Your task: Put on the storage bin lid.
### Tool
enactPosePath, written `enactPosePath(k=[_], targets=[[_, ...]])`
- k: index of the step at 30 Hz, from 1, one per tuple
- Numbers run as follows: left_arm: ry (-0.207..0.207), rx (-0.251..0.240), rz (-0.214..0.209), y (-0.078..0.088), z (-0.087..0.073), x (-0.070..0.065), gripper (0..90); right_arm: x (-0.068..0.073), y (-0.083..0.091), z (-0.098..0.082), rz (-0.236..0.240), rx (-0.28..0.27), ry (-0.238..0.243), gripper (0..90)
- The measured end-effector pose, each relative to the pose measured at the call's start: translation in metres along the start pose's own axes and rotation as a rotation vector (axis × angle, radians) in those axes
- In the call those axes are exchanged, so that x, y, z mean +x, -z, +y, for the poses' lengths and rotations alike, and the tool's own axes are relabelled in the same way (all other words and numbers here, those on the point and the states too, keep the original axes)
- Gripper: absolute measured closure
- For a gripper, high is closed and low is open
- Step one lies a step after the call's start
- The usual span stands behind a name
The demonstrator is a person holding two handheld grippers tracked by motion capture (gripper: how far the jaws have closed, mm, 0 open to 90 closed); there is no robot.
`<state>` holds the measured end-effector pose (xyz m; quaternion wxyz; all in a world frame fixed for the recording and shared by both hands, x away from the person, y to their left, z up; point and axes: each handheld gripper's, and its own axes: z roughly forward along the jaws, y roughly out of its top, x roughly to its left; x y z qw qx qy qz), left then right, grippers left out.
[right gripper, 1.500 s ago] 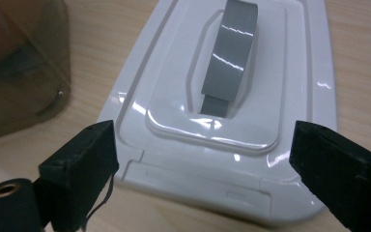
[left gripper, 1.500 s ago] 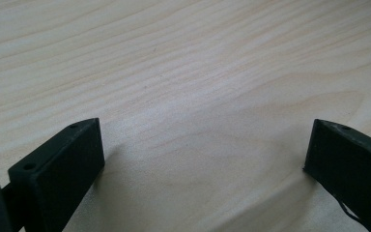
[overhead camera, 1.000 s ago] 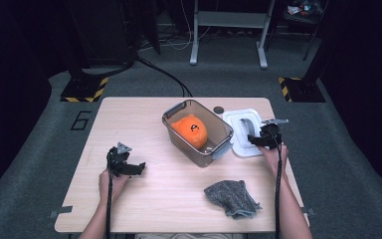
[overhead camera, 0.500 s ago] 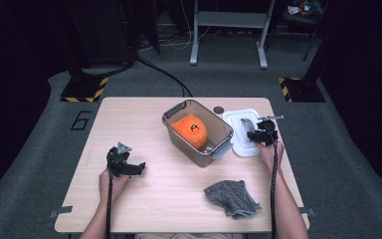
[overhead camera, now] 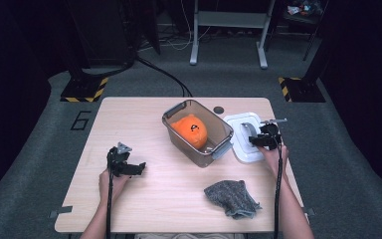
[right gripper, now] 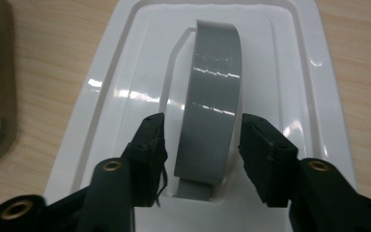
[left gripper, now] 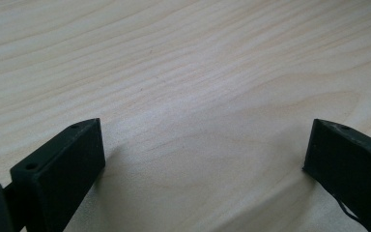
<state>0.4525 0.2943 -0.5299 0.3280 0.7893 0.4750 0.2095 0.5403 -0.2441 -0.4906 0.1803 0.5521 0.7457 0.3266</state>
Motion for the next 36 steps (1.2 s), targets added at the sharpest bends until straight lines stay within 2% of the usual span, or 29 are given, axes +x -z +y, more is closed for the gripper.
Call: enactPosePath(k=[1,4,5,6,8,9,13,16,18,23,32,36], targets=[[-0.001,-0.001,0.0,0.0,0.0,0.0,0.2,0.0,-0.001,0.001,0.004,0.003,-0.004,48.6],[-0.002,0.003,-0.002,0.0,0.0,0.0,0.2,0.002,-0.005,0.008,-0.012,-0.022,0.029,48.7],[-0.001,-0.004,0.002,0.0,0.0,0.0,0.2,0.003,-0.007,0.01,-0.012,-0.014,0.034,47.7],[-0.001,-0.005,0.003,0.0,0.0,0.0,0.2,0.003,-0.01,0.015,-0.004,0.0,0.021,48.0],[0.0,0.004,-0.002,0.0,0.0,0.0,0.2,0.003,-0.013,0.019,-0.02,-0.013,0.023,49.3],[0.0,-0.007,0.003,-0.001,0.0,0.0,0.2,0.004,-0.014,0.022,-0.019,-0.009,0.034,48.9],[-0.002,-0.001,0.001,0.0,0.0,0.0,0.2,0.003,-0.02,0.028,-0.012,0.01,0.011,51.1],[0.0,-0.001,0.003,0.0,0.0,0.0,0.2,0.002,-0.021,0.029,-0.009,0.014,0.008,56.9],[-0.001,-0.001,0.0,0.0,0.0,0.0,0.2,0.001,-0.021,0.029,-0.012,0.01,0.008,62.3],[-0.002,-0.003,0.001,0.0,0.0,0.0,0.2,0.001,-0.02,0.029,-0.003,0.013,-0.013,65.7],[-0.006,0.002,0.0,0.0,0.0,-0.001,0.2,0.005,-0.015,0.028,0.0,0.003,-0.016,66.4],[-0.005,-0.001,-0.002,0.0,0.0,-0.001,0.2,0.006,-0.008,0.029,0.009,-0.025,-0.008,66.4]])
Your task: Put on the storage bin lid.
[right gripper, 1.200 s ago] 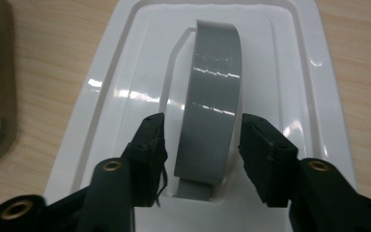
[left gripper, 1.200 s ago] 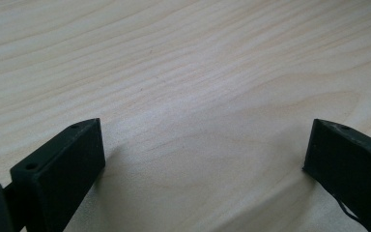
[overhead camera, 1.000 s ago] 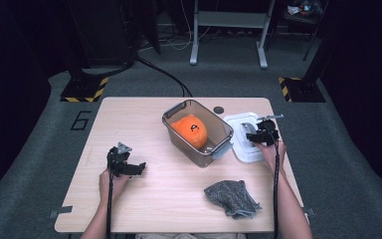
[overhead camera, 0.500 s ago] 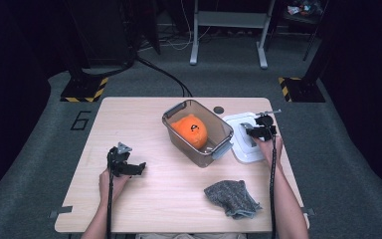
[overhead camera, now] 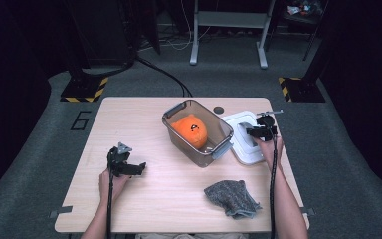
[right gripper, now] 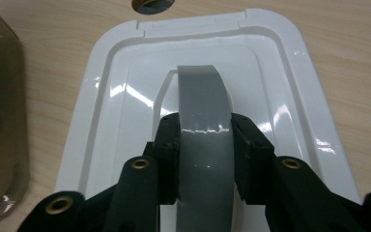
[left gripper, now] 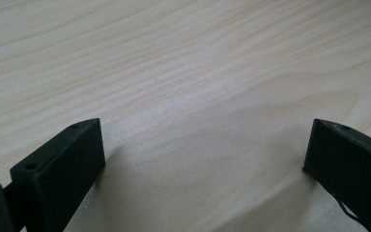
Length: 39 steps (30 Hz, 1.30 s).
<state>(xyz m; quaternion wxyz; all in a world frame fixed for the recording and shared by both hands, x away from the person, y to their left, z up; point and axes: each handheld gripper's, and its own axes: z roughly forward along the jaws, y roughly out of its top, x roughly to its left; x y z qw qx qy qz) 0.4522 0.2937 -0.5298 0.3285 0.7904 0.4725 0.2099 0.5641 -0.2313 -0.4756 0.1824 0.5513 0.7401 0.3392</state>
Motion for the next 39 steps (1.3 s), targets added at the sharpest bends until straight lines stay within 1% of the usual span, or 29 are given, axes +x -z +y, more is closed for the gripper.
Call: enactPosePath(k=[5,7,8,11,12,15,16,18,19,20,23,24,26,27,28,29,30,32,33,34,35,37,38,39], targets=[[-0.001,0.004,0.002,0.0,0.0,0.0,0.2,0.003,0.011,0.003,-0.006,-0.008,0.021,66.4],[0.0,0.004,0.001,0.0,0.0,0.0,0.2,0.003,0.015,0.004,0.001,-0.013,0.023,66.4],[-0.001,0.005,0.001,0.0,0.0,0.0,0.2,0.003,0.017,0.005,-0.005,-0.015,0.026,66.4],[0.0,0.004,0.001,0.0,0.0,0.0,0.2,0.002,0.021,0.005,-0.002,-0.018,0.028,66.5],[0.0,0.003,0.0,0.0,0.0,0.0,0.2,0.0,0.025,0.007,-0.002,-0.012,0.024,66.5],[-0.001,0.005,0.001,0.0,0.0,0.0,0.2,-0.003,0.03,0.01,-0.006,-0.018,0.022,66.5],[-0.001,0.004,0.001,0.0,0.0,0.0,0.2,-0.004,0.032,0.011,-0.003,-0.018,0.027,66.5],[-0.001,0.005,0.001,0.0,0.0,0.0,0.2,-0.006,0.036,0.014,-0.011,-0.019,0.037,66.4],[0.0,0.004,0.001,0.0,0.0,0.0,0.2,-0.006,0.038,0.015,-0.01,-0.018,0.026,66.5],[0.0,0.004,0.001,0.0,0.0,0.0,0.2,-0.008,0.04,0.017,-0.013,-0.023,0.039,66.5],[-0.001,0.005,0.001,0.0,0.0,0.0,0.2,-0.009,0.047,0.021,-0.011,-0.025,0.03,66.5],[-0.001,0.004,0.001,0.0,0.0,0.0,0.2,-0.011,0.049,0.022,-0.008,-0.027,0.044,66.5],[-0.001,0.005,0.001,0.0,0.0,0.0,0.2,-0.011,0.053,0.026,-0.002,-0.03,0.034,66.5],[-0.001,0.004,0.001,0.0,0.0,0.0,0.2,-0.012,0.055,0.027,-0.007,-0.027,0.05,66.5],[-0.001,0.004,0.001,0.0,0.0,0.0,0.2,-0.013,0.057,0.029,-0.005,-0.034,0.047,66.4],[-0.001,0.004,0.001,0.0,0.0,0.0,0.2,-0.011,0.06,0.031,-0.005,-0.028,0.032,66.4],[-0.001,0.004,0.001,0.0,0.0,0.0,0.2,-0.013,0.062,0.033,-0.008,-0.033,0.052,66.5],[-0.001,0.004,0.001,0.0,0.0,0.0,0.2,-0.012,0.064,0.035,-0.011,-0.035,0.044,66.5],[-0.001,0.005,0.001,0.0,0.0,0.0,0.2,-0.012,0.067,0.037,-0.007,-0.035,0.054,66.4],[-0.001,0.005,0.001,0.0,0.0,0.0,0.2,-0.012,0.067,0.037,-0.007,-0.035,0.054,66.4],[0.0,0.002,0.001,0.0,0.0,0.0,0.2,-0.012,0.071,0.041,-0.01,-0.039,0.047,66.5],[0.0,0.0,0.0,0.0,0.0,0.0,0.2,-0.013,0.076,0.045,-0.013,-0.036,0.061,66.4],[-0.001,0.005,0.001,0.0,0.0,0.0,0.2,-0.012,0.077,0.046,-0.007,-0.037,0.051,66.5],[0.0,0.005,0.001,0.0,0.0,0.0,0.2,-0.012,0.078,0.047,-0.008,-0.037,0.053,66.5]])
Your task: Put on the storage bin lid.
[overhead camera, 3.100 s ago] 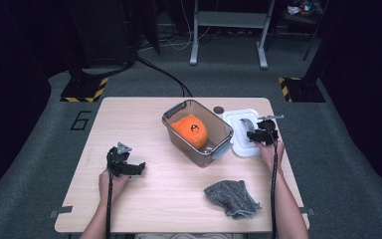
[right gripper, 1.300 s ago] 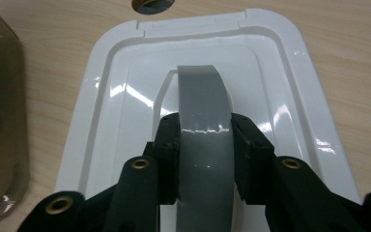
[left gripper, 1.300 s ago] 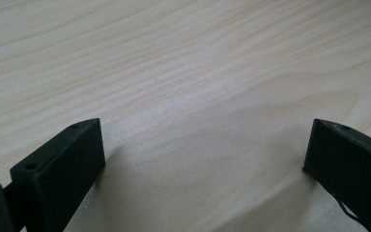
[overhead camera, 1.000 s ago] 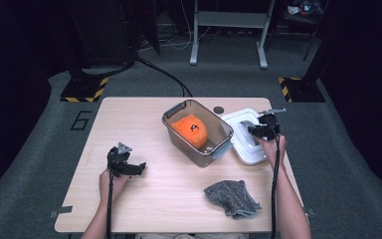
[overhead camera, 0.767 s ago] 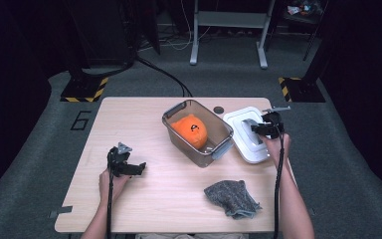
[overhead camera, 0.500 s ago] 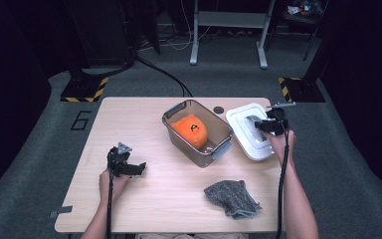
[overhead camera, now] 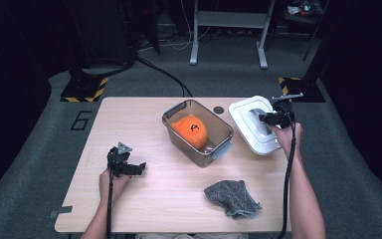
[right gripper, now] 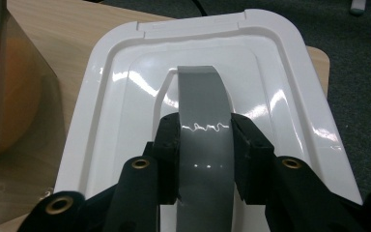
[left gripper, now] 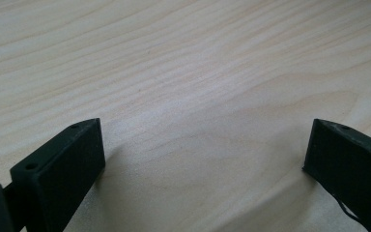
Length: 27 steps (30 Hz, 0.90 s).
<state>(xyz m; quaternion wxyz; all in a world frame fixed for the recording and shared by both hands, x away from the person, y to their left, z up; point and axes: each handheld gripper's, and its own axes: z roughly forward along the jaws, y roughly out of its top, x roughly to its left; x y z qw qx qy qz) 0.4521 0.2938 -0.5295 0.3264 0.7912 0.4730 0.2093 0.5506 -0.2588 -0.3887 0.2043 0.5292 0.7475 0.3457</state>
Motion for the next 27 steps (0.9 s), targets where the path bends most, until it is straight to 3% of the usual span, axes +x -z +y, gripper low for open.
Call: enactPosePath(k=[15,21,27], targets=[[0.001,0.0,0.0,0.0,0.0,0.0,0.2,0.01,0.009,0.025,0.027,-0.008,0.016,66.5],[0.001,0.0,0.0,0.0,0.0,0.0,0.3,0.019,0.015,0.034,0.058,0.003,0.022,66.5],[0.0,-0.001,0.001,0.0,0.0,0.0,0.2,0.028,0.021,0.042,0.094,-0.02,0.047,66.5]])
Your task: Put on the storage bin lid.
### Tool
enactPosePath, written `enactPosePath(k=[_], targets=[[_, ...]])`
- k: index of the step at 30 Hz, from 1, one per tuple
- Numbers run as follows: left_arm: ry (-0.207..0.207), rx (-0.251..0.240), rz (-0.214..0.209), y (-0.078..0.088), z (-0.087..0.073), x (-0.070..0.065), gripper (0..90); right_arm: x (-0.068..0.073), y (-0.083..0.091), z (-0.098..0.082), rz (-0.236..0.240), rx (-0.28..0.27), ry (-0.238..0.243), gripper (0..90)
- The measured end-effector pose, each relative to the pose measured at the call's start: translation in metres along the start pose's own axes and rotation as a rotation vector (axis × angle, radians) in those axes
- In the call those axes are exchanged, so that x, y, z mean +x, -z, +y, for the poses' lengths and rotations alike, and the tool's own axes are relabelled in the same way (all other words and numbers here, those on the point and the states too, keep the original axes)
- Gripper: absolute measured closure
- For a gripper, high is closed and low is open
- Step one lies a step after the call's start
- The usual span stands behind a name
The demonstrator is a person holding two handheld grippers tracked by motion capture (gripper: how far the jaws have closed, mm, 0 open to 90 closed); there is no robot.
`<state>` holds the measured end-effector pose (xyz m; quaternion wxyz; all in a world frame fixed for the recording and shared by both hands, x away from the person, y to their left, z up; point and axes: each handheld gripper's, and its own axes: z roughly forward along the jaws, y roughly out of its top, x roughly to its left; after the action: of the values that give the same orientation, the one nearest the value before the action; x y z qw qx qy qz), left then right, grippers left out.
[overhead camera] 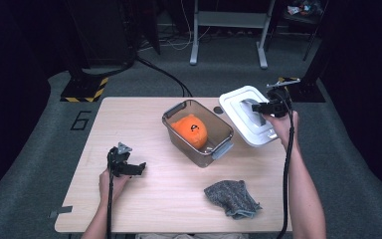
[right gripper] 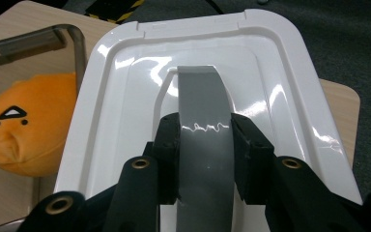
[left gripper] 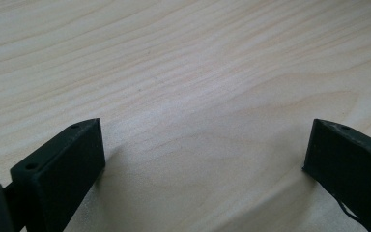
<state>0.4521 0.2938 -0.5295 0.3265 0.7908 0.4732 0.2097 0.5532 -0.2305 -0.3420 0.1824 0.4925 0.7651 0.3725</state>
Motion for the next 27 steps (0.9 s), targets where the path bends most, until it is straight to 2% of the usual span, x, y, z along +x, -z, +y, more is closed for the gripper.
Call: enactPosePath(k=[5,13,18,19,27], targets=[[0.0,0.0,0.0,0.0,0.0,0.0,0.3,0.012,0.001,0.006,0.024,-0.014,0.014,66.5],[0.0,0.0,0.0,0.0,0.0,0.0,0.2,0.038,-0.004,0.016,0.074,-0.012,0.023,66.4],[-0.001,0.0,0.001,0.0,0.0,0.0,0.2,0.058,-0.013,0.021,0.108,-0.007,0.054,66.4],[0.002,-0.015,0.004,-0.001,-0.001,0.0,0.2,0.061,-0.015,0.022,0.115,-0.006,0.059,66.4],[-0.001,-0.006,0.002,0.0,0.0,0.0,0.3,0.079,-0.031,0.023,0.153,0.018,0.084,66.4]])
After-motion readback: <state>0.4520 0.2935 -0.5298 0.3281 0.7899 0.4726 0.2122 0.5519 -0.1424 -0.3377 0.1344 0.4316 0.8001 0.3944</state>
